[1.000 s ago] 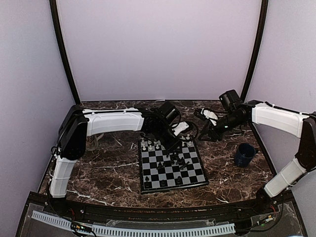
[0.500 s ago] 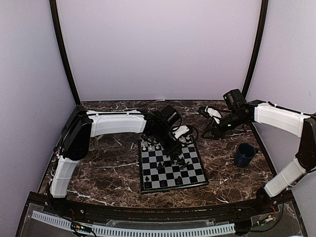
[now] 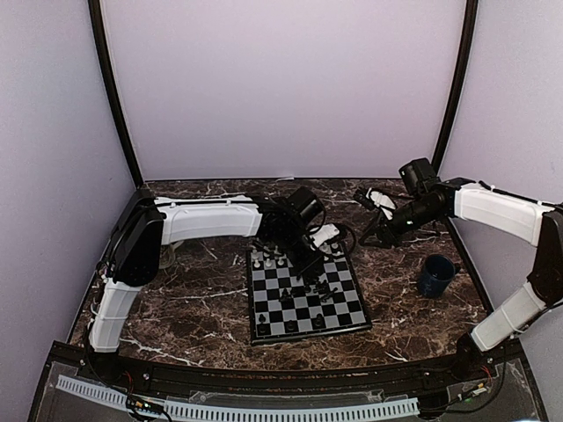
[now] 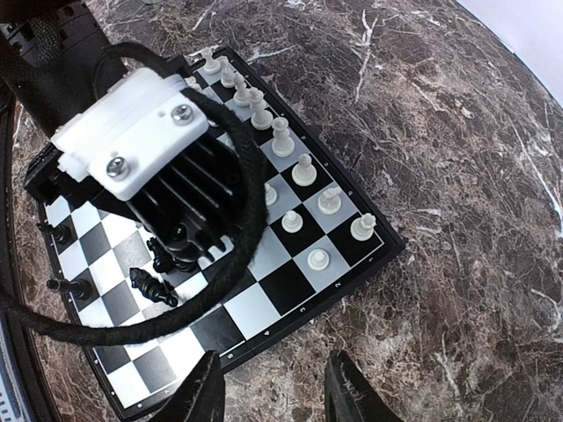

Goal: Set up the chess pieces on the board
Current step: Pick up the queen from the chessboard, then move the king to the chessboard.

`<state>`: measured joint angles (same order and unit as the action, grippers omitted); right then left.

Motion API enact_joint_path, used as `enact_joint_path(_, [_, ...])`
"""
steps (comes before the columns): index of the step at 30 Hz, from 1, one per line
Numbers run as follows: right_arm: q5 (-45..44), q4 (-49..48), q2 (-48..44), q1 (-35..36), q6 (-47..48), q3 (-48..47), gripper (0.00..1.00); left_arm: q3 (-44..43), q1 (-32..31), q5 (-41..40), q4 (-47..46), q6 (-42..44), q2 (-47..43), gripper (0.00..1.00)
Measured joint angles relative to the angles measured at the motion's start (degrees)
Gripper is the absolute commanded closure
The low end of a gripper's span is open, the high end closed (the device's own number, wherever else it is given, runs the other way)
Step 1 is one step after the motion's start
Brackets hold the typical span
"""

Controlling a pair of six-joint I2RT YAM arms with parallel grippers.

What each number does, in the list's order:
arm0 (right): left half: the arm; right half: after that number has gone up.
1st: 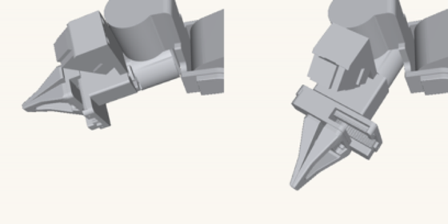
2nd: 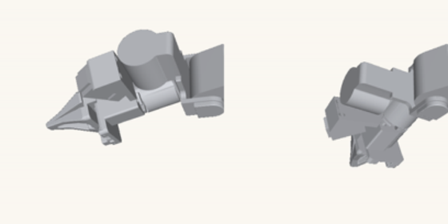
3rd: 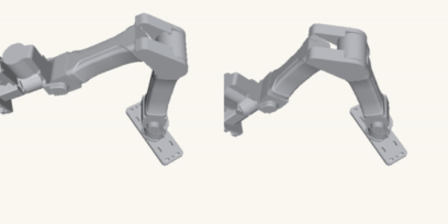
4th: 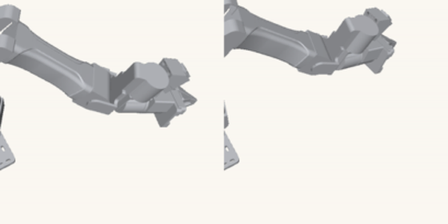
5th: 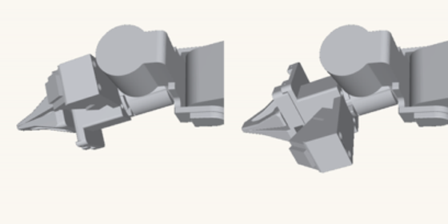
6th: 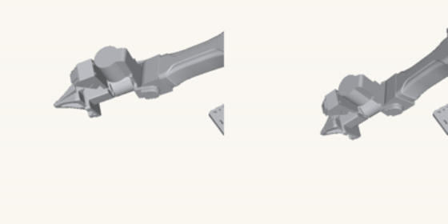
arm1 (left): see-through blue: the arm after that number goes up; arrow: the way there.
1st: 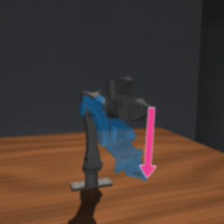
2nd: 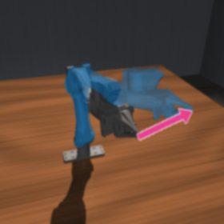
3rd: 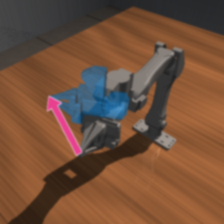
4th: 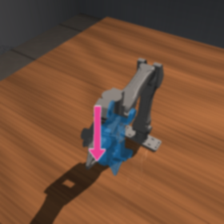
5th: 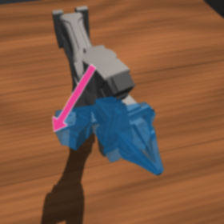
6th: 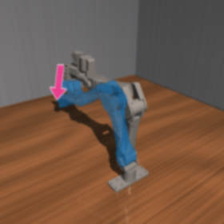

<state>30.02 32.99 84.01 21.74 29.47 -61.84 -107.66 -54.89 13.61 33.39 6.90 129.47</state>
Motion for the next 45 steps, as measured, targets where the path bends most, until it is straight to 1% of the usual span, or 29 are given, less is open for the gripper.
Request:
enact_joint_path(8, [0.0,0.0,-0.07,-0.11,-0.02,0.0,0.6,-3.48,0.0,1.53,0.11,-0.04,0.0,0.87])
enact_joint_path(14, [0.07,0.0,-0.22,-0.26,-0.04,0.0,0.6,-3.76,-0.02,2.43,0.26,-0.28,0.0,0.89])
enact_joint_path(19, [0.37,0.02,-0.24,-0.44,-0.04,0.0,0.6,-3.26,-0.04,3.02,2.62,-0.66,-0.72,0.89])
enact_joint_path(24, [2.45,0.2,-0.24,-0.39,0.22,0.17,0.59,2.56,-0.07,2.75,4.11,-1.29,-7.04,0.9])
enact_joint_path(26, [3.37,0.66,-0.33,0.31,0.79,0.63,0.59,5.38,-0.11,2.1,4.15,-1.6,-10.78,0.9])
enact_joint_path(27, [3.48,1.05,-0.44,0.9,1.4,1.03,0.59,8.11,-0.13,1.44,4.11,-1.86,-14.45,0.9])
enact_joint_path(29, [3.32,1.99,-0.72,3.43,2.47,1.97,0.59,9.62,-0.15,1.07,3.56,-2.1,-16.31,0.91])
enact_joint_path(33, [1.51,3.82,-0.9,12.55,4.37,3.65,0.59,18.53,-0.13,-1.6,1.97,-3.28,-23.96,0.92])
enact_joint_path(36, [-0.79,4.31,-0.57,18.73,4.96,5.18,0.6,23.3,-0.13,-3.5,1.2,-4.28,-26.97,0.92])
enact_joint_path(40, [-3.76,4.2,1.27,23.3,4.96,6.34,0.66,29.14,-0.09,-5.31,-0.35,-5.81,-30.03,0.92])
enact_joint_path(45, [-6.45,2.86,5.44,26.97,5.05,6.45,0.71,34.25,0.42,-7.13,-1.86,-7.39,-34.71,0.92])
